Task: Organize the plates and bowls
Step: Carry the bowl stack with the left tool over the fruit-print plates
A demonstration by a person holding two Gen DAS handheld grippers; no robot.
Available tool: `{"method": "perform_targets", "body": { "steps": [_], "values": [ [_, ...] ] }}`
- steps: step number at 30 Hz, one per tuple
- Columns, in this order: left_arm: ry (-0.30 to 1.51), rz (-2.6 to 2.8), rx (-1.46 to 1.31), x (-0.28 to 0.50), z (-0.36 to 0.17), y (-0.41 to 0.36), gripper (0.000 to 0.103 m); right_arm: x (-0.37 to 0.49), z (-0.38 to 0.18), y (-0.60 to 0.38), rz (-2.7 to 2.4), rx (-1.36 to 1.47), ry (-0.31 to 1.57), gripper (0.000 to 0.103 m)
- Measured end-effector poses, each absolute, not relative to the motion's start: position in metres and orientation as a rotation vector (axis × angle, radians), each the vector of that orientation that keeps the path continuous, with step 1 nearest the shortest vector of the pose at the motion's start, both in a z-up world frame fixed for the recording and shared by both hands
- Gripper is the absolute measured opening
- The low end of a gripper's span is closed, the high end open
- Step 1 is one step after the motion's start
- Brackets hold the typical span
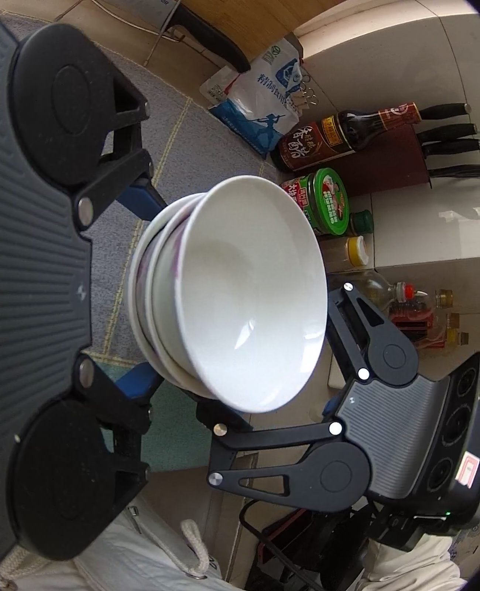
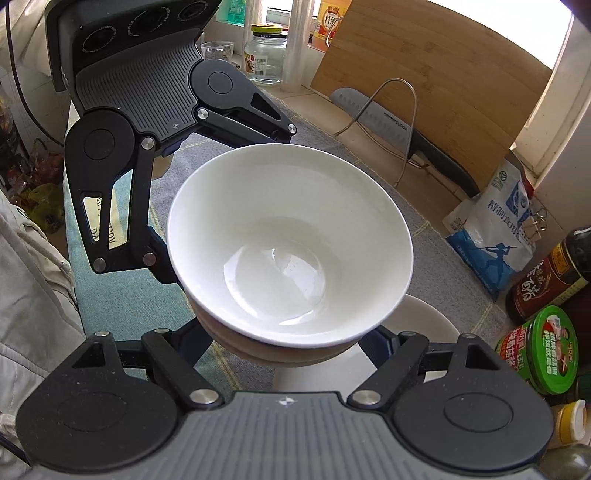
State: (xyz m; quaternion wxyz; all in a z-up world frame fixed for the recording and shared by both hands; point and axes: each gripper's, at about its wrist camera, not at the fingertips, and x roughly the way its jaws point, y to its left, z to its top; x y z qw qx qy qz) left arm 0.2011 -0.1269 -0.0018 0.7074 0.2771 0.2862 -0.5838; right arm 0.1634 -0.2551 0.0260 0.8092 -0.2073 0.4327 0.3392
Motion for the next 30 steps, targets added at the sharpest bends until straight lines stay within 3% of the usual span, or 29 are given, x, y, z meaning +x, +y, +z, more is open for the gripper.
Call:
{"method": "perform_targets", "body": {
  "steps": [15, 30],
  "values": [
    [0.634, -1.358, 0.640, 0.216, -0.029, -0.205, 0.083, 0.175, 0.004, -0.325, 0.627, -0.432, 0.977, 0.088],
    [0.676, -1.342, 0.637, 0.223, -0.040, -0.222, 0.082, 0.183, -0.012, -0.342, 0.635, -0.413, 1.013, 0.088]
  ]
}}
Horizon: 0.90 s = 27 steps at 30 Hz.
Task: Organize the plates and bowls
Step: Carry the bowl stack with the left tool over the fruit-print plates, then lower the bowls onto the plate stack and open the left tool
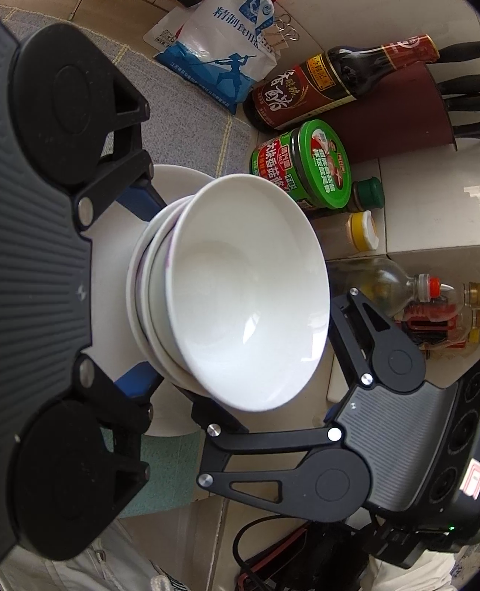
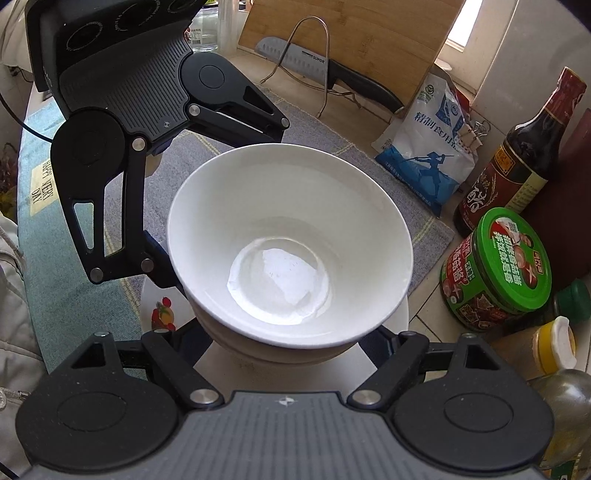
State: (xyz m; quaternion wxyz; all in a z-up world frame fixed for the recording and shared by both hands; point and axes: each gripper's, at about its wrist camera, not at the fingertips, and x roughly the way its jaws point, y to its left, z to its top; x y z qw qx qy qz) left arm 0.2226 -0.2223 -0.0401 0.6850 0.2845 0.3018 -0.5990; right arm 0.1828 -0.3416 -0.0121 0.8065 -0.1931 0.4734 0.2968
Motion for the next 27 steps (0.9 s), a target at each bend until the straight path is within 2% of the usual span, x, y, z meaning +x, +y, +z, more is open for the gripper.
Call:
{"method": "perform_targets", "body": {
  "steps": [7, 11, 13, 15, 16, 27],
  "values": [
    [0.664, -1.340, 0.622, 0.224, -0.041, -0.219, 0.082, 0.185, -0.012, -0.344, 0.632, -0.396, 1.014, 0.088],
    [0.631, -1.314, 0.637, 0.220, -0.041, -0.219, 0.087, 0.186, -0.015, -0.347, 0.624, -0.378, 1.020, 0.088],
    [0.629, -1.300, 0.635, 0.220, -0.041, -0.218, 0.089, 0.185, -0.016, -0.347, 0.620, -0.376, 1.016, 0.091],
    [0.630, -1.268, 0.628, 0.220, -0.042, -0.217, 0.093, 0.183, -0.014, -0.347, 0.613, -0.382, 1.000, 0.102],
    [0.631, -1.256, 0.618, 0.220, -0.042, -0.214, 0.093, 0.182, -0.014, -0.347, 0.613, -0.382, 0.997, 0.103],
    [0.528, -1.169, 0.449, 0.199, -0.013, -0.162, 0.098, 0.153, 0.021, -0.328, 0.381, -0.399, 0.973, 0.103]
  ]
}}
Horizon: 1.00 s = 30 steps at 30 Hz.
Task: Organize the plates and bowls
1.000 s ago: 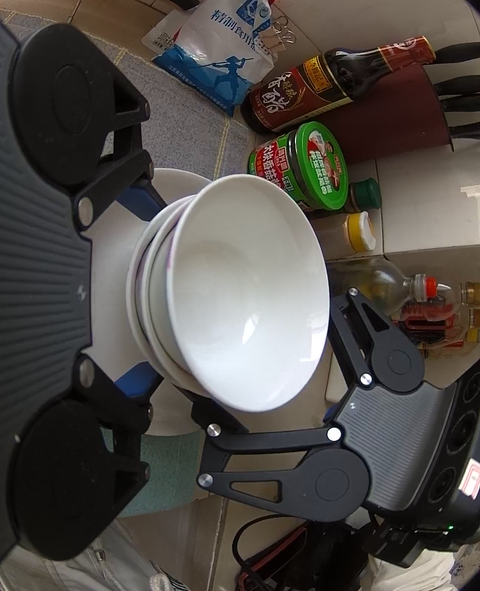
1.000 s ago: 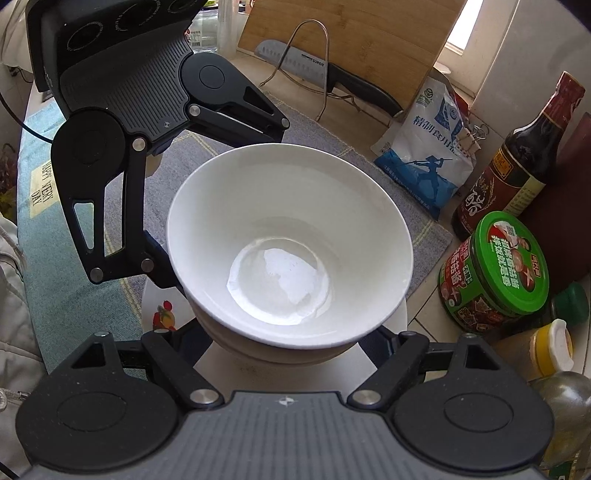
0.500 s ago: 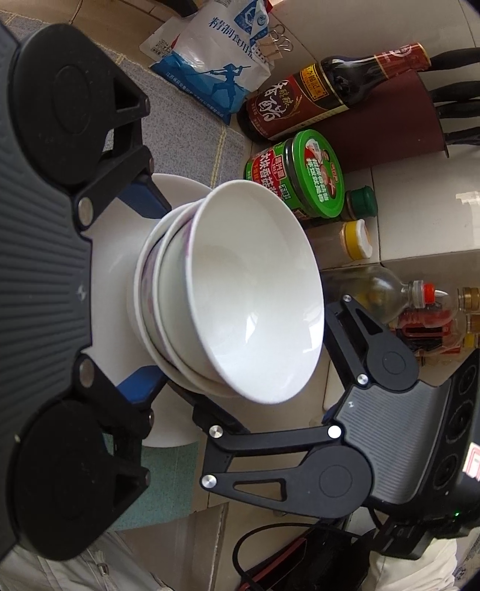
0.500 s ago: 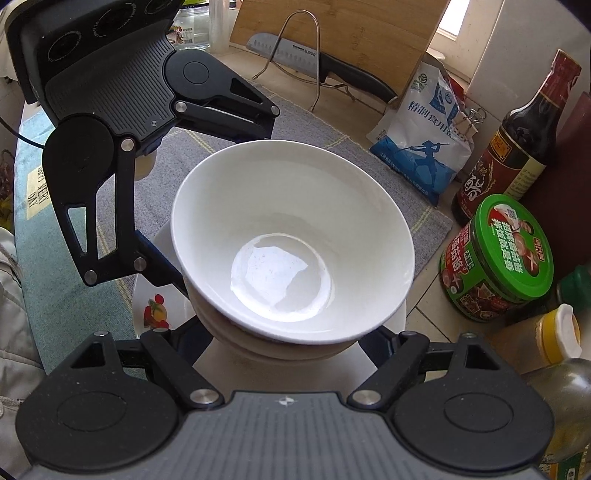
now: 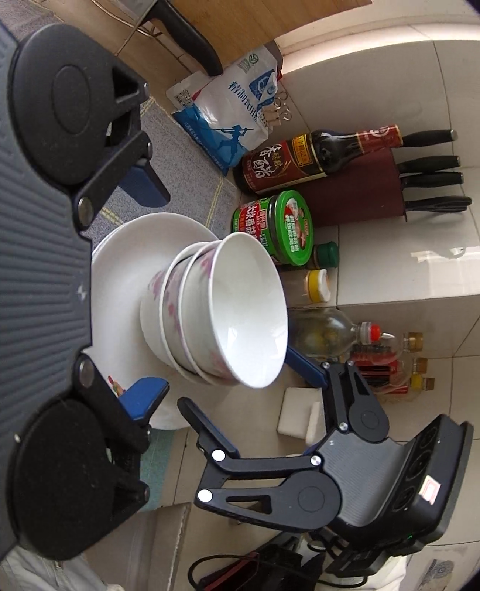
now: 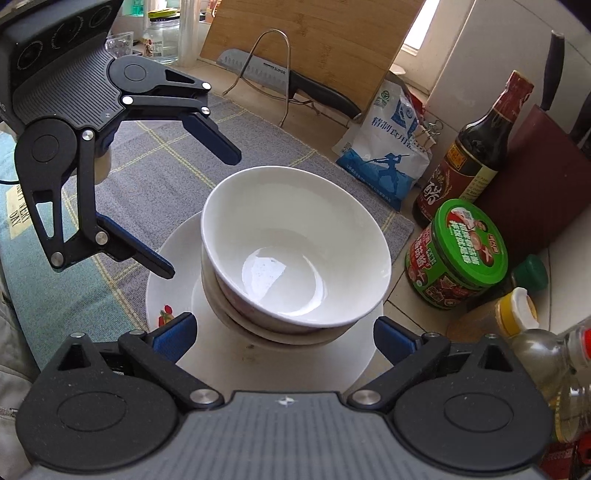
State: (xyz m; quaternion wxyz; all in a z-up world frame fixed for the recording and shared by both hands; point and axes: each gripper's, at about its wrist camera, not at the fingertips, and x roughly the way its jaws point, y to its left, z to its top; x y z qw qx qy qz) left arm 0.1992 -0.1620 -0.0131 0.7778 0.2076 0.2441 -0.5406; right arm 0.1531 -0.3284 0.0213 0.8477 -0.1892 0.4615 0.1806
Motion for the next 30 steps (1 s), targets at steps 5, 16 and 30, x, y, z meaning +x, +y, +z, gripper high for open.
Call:
{"method": "perform_targets", "body": {
  "steps": [5, 16, 30],
  "values": [
    [0.492, -1.054, 0.365, 0.188, 0.004, -0.137, 0.099, 0.139, 0.042, -0.312, 0.074, -0.263, 0.970, 0.103],
    [0.667, -0.744, 0.246, 0.174, 0.034, -0.105, 0.099, 0.076, 0.057, -0.261, -0.448, 0.174, 0.843, 0.103],
    [0.652, -0.725, 0.245, 0.146, 0.055, -0.091, 0.099, 0.047, 0.075, -0.232, -0.531, 0.196, 0.785, 0.103]
  ]
}}
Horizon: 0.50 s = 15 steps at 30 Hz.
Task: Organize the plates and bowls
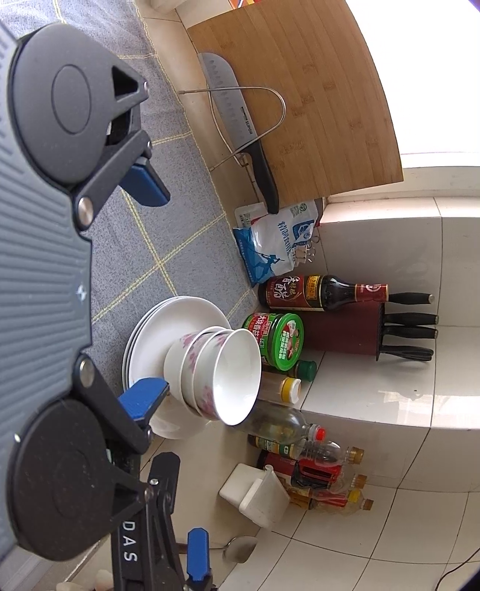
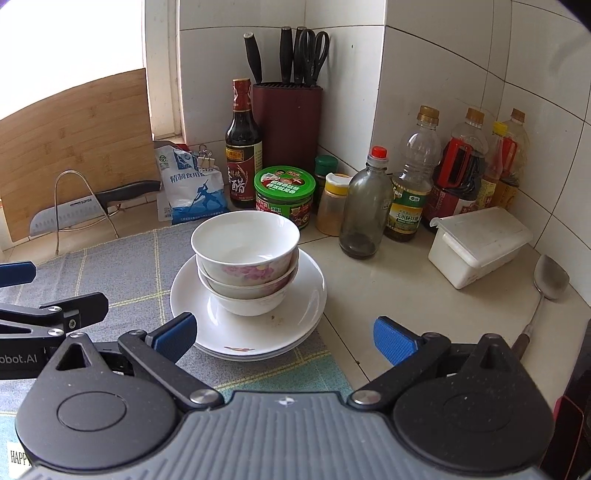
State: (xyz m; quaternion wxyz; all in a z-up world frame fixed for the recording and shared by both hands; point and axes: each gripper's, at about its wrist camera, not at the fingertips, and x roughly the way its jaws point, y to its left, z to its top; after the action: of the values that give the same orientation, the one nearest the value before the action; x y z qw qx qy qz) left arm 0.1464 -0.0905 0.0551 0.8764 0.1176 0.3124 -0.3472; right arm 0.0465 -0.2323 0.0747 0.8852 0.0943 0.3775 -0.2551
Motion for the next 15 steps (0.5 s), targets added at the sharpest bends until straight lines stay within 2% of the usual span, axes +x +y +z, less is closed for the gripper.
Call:
{"method": "perform_targets", "body": {
  "steps": [15],
  "values": [
    [0.666, -0.710, 0.225, 0.1471, 0.0578, -0.0851, 0.099, 0.0494, 0.0785, -0.2301, -0.529, 0.184, 0.781, 0.103]
  ]
}}
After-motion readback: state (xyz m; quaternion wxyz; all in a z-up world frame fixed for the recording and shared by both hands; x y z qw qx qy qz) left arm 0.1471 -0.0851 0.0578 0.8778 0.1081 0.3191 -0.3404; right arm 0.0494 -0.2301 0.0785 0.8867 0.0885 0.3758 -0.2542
